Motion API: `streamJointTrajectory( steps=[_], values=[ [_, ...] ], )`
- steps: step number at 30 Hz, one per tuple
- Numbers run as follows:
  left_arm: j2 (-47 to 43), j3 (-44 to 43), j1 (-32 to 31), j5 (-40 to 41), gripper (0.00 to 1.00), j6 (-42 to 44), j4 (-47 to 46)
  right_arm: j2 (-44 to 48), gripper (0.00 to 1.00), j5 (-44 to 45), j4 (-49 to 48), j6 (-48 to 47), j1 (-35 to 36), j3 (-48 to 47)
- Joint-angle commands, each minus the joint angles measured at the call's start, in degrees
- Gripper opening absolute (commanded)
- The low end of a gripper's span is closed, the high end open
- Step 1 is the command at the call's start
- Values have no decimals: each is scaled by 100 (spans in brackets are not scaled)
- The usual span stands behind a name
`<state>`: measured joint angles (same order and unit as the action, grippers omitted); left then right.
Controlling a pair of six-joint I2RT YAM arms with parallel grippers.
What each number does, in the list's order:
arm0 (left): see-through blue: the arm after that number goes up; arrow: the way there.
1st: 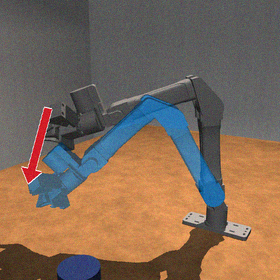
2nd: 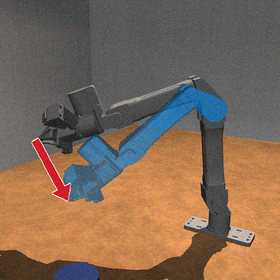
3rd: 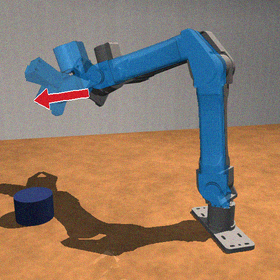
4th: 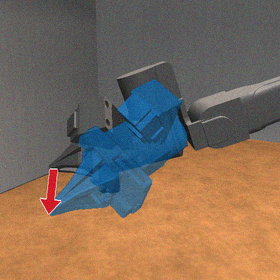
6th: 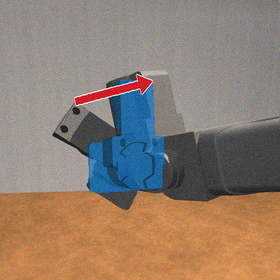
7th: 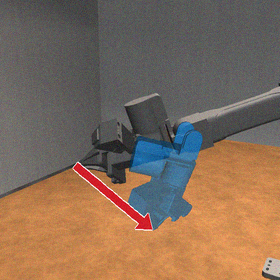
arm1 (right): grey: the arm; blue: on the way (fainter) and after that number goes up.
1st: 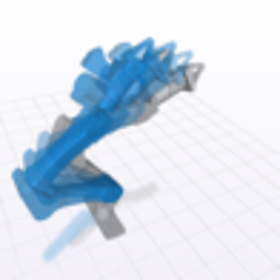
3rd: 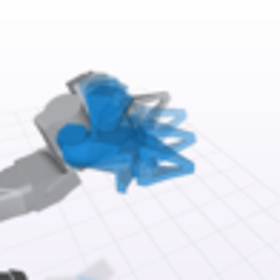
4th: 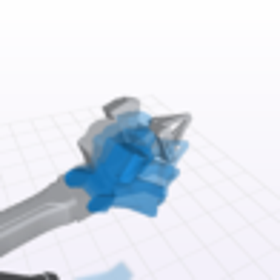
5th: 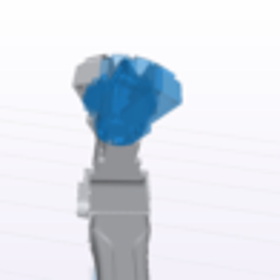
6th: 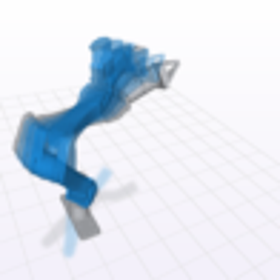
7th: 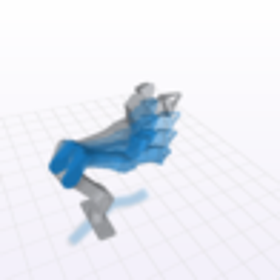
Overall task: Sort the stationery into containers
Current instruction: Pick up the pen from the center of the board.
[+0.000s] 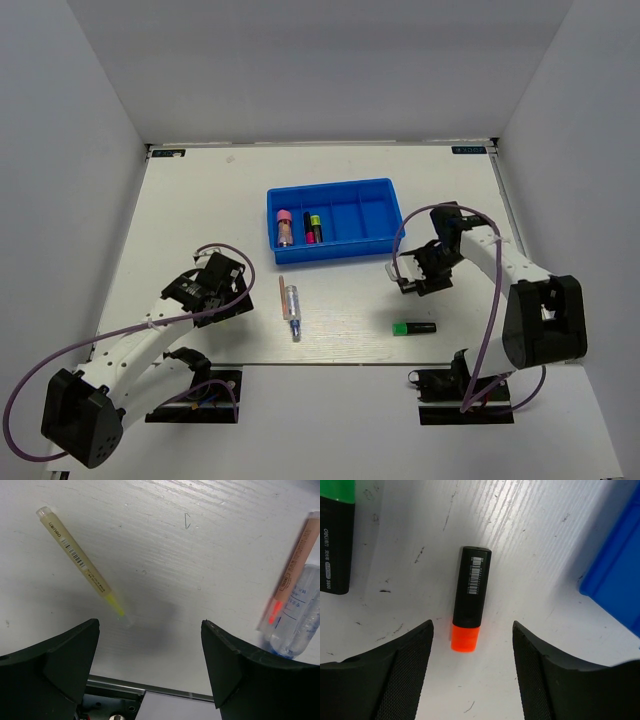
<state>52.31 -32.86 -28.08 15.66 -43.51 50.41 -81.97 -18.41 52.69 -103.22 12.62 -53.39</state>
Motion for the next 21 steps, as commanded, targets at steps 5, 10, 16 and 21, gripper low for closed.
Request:
streamJointTrajectory(
  steps=[5, 10, 16, 21],
  values=[
    [-37, -124, 39, -28, 93, 44, -128, -336, 66, -215, 216, -137, -67, -58],
    [-20, -124, 30, -10, 93, 35, -119, -582, 63, -268, 155, 65, -58, -76],
    [24, -133, 30, -2, 93, 44, -137, -978, 60, -215, -4, 285, -58, -119],
    [16, -124, 39, -10, 93, 35, -111, -1215, 53, -128, -92, 399, -67, -172]
  ],
)
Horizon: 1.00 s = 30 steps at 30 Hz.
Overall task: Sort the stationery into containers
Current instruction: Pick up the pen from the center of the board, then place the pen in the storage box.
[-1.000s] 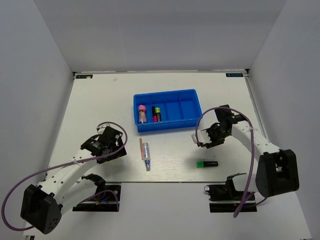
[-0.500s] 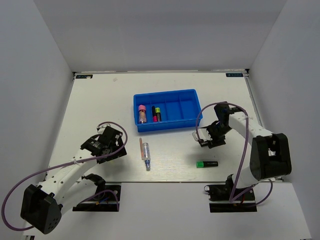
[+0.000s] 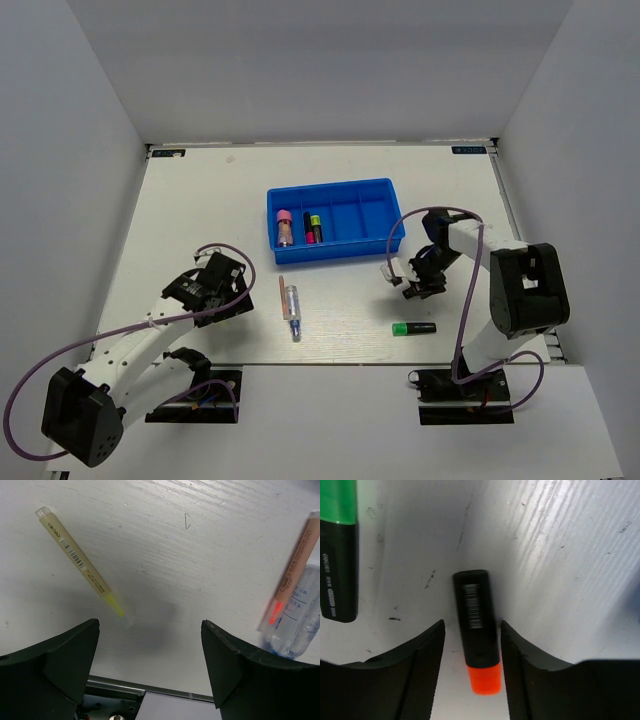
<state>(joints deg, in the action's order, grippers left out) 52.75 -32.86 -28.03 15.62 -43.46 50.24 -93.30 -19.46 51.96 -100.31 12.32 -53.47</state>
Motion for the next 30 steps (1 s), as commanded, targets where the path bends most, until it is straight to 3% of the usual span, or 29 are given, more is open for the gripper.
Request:
streamJointTrajectory(
  steps=[1, 3, 4, 7, 11, 13, 14, 15, 16, 18, 22, 23, 24, 25, 27, 30],
  values=[
    [-28, -124, 17, -15, 93, 40, -111, -118, 51, -22, -89, 178, -28, -137],
    [-63, -141, 17, -15, 93, 48, -93, -136, 44, 39, -151, 231, -10, -58],
    [-46, -133, 26, -41, 93, 57, -84, -119, 34, 57, -221, 310, -19, -49],
    [-37, -168, 43, -50, 93, 92, -93, -66, 18, 109, -362, 433, -28, 109],
    [-46, -185, 35, -111, 93, 180, -84, 109, 6, 110, -294, 740, 7, 162],
    [-98, -194, 26, -199, 93, 250, -111, 294, 5, -406, -30, 986, 34, -4],
    [-125, -203, 26, -234, 93, 372, -111, 425, 0, -627, 537, 1605, 77, -562],
    [-168, -238, 26, -287, 93, 408, -180, 452, 0, -1290, 812, 1759, 95, -829],
    [-204, -230, 17, -331, 93, 487, -198, 444, 0, -1514, 1068, 2048, 130, -1710],
    [-247, -273, 35, -393, 92, 575, -216, 356, 0, -2293, 1903, 2480, 270, -2270],
    [-230, -326, 26, -541, 92, 664, -225, -21, 0, -2772, 1783, 4246, 631, -3875],
    [-222, -326, 17, -560, 92, 664, -251, -266, 0, -2843, 1634, 4848, 693, -4090],
    [-213, -335, 8, -603, 92, 664, -251, -555, 0, -2870, 1554, 6116, 919, -4510],
    [-187, -326, 17, -717, 90, 655, -286, -845, 0, -2853, 1162, 6529, 983, -5019],
    [-160, -317, -9, -892, 90, 664, -313, -1250, 0, -2625, 432, 8300, 1219, -5242],
    [-142, -317, -140, -1025, 88, 760, -357, -1717, 0, -1458, -212, 9343, 1571, -5928]
  ],
)
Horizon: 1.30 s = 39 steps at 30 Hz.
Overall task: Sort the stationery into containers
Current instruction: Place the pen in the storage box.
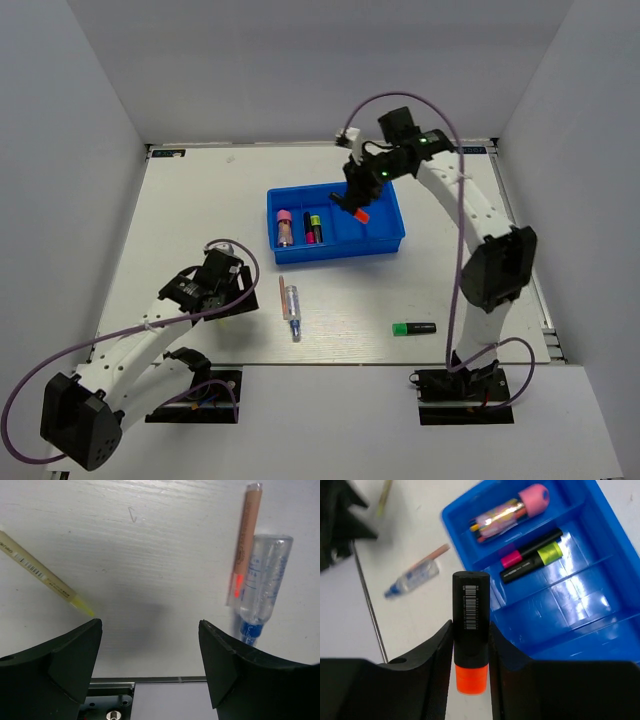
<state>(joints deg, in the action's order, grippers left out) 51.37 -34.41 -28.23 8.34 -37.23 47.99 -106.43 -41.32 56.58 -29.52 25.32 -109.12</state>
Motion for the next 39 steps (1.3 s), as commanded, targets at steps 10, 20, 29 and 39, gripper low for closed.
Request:
streamJointTrajectory(
  steps=[10, 20, 29, 39],
  values=[
    [-312, -180, -324, -175, 87, 349, -70, -1800, 0, 3385, -1096, 4198, 878, -1339],
    [-593, -74, -359, -534, 83, 514, -167, -2250, 20, 3754, -1623, 4683, 1001, -971],
    [-638, -364, -912, -825, 50, 1209, -729, -1628, 68, 2946, -2098, 4226, 992, -191],
    [1136, -1471, -2677, -816, 0, 2395, -1870, 2094, 0, 3075, -3686, 870, 607, 3350]
  ],
)
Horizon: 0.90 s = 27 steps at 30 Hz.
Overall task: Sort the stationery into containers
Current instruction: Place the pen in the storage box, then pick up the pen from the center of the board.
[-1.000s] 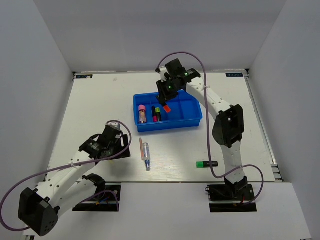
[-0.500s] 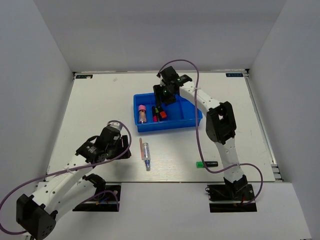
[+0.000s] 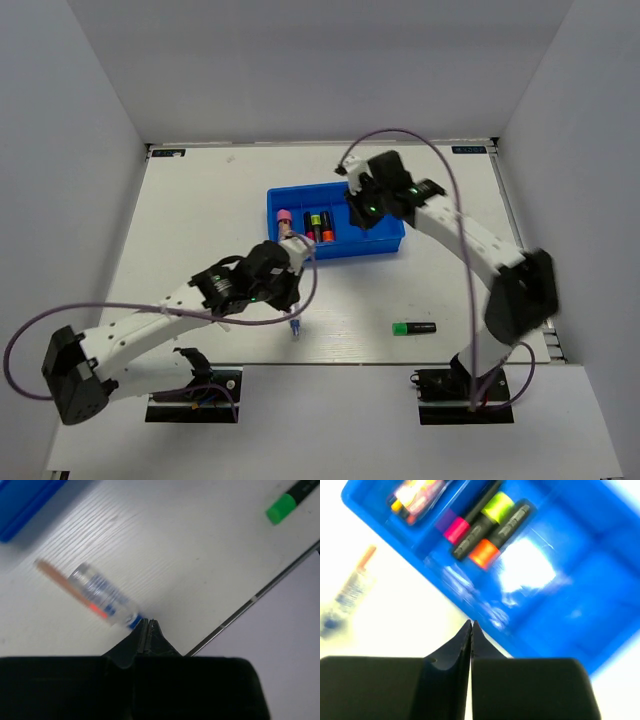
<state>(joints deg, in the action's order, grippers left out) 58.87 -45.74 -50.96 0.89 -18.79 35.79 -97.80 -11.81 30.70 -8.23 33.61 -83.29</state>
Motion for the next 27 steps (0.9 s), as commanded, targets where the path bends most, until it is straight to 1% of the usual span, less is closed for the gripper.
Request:
streamJointTrajectory(
  steps=[1, 2, 3, 4, 5, 6, 7, 8, 9, 10, 11, 13, 14, 15, 16, 18, 20, 22, 26, 27],
  values=[
    [719, -574, -589, -80, 0, 839, -765, 1698, 0, 188, -1162, -1452, -240, 1544],
    [1053, -638, -669, -193, 2, 928, -1097, 2068, 15, 293, -954, -1958, -258, 1691],
    [1369, -786, -739, -229, 9, 999, -1214, 2228, 75, 346, -656, -2137, -310, 1797],
    [1538, -944, -897, -290, 26, 1182, -1493, 2543, 86, 329, -287, -2609, -433, 2190],
    [1853, -1129, -933, -482, 70, 1236, -1566, 2947, 90, 320, -162, -3023, -469, 2368],
    [2187, -1218, -994, -588, 81, 1350, -1619, 3168, 90, 355, -82, -3157, -582, 3022],
    [2347, -1427, -1056, -790, 86, 1421, -1663, 3893, 82, 373, -82, -3402, -653, 3246],
    [2818, -1664, -1074, -879, 89, 1491, -1811, 4091, 56, 477, -73, -3613, -740, 3457],
    [2979, -1797, -1144, -940, 89, 1544, -1839, 4250, 21, 504, 119, -3642, -785, 3720],
    [3138, -1929, -1205, -958, 89, 1553, -1908, 4600, 0, 505, 416, -3694, -864, 3758],
    [3574, -2296, -1241, -1011, 87, 1597, -1979, 4716, 0, 400, 515, -3747, -943, 3819],
    [3885, -2675, -1320, -1336, 83, 1632, -2041, 5041, 0, 347, 752, -3695, -1031, 4074],
    [4313, -2921, -1320, -1415, 82, 1641, -2084, 5190, 0, 329, 849, -3695, -1049, 4057],
    [4439, -3045, -1329, -1729, 82, 1641, -2102, 5331, 0, 355, 989, -3695, -1066, 4040],
    [4657, -3203, -1338, -1828, 82, 1650, -2146, 5394, 4, 390, 1026, -3703, -1093, 4040],
    [4913, -3432, -1373, -2240, 77, 1694, -2338, 5613, 4, 617, 1026, -3607, -1128, 4005],
    [5090, -3477, -1478, -2277, 73, 1720, -2488, 5727, 6, 698, 1008, -3545, -1172, 4048],
    [5308, -3617, -1557, -2225, 67, 1729, -2516, 5754, 1, 882, 860, -3344, -1207, 4083],
    [5600, -3723, -1697, -2286, 67, 1633, -2726, 5824, 0, 1163, 561, -2861, -1277, 4197],
    [5678, -3732, -1715, -2303, 65, 1563, -2753, 5834, 0, 1338, 456, -2703, -1277, 4206]
  ],
)
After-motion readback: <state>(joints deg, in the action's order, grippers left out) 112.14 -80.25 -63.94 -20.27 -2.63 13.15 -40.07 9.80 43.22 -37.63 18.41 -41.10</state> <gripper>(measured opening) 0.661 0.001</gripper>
